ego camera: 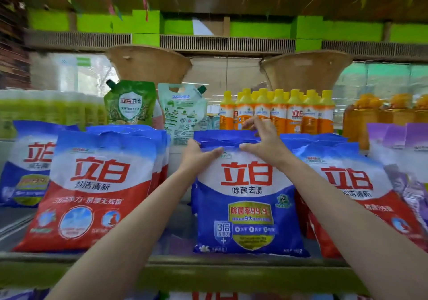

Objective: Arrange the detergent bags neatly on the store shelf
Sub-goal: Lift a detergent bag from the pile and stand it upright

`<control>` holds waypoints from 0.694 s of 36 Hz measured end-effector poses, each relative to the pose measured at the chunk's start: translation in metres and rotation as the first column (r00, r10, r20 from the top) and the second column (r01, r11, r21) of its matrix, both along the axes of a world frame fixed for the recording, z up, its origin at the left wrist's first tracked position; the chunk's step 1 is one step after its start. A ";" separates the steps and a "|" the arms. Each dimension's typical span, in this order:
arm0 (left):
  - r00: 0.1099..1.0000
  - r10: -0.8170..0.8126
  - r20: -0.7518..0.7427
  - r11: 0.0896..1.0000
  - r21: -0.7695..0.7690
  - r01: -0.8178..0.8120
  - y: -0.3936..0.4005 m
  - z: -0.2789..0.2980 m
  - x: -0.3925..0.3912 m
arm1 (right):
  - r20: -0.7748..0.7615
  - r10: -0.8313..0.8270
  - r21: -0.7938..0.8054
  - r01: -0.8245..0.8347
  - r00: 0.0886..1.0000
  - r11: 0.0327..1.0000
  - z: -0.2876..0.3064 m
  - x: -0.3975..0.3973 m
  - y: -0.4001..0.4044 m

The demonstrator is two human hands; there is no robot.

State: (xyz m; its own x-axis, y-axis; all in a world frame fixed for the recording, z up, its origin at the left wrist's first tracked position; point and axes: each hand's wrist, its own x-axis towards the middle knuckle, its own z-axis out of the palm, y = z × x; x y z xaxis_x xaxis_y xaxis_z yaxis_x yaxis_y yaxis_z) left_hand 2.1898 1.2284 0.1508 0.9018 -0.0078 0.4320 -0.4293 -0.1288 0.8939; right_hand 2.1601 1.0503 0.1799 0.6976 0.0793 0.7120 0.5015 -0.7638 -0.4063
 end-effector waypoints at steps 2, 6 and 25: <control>0.997 -0.070 -0.011 0.996 -0.051 0.069 0.001 -0.001 0.001 | 0.059 -0.011 -0.075 0.015 0.998 0.997 0.001 -0.002 -0.001; 0.986 -0.020 0.166 0.999 -0.026 0.025 0.003 0.004 0.002 | 0.005 -0.081 -0.205 0.081 0.997 0.975 0.003 0.000 -0.005; 0.902 -0.383 0.197 0.751 0.635 0.180 0.029 -0.007 0.007 | -0.457 0.013 -0.324 -0.181 0.889 0.929 -0.024 -0.019 -0.016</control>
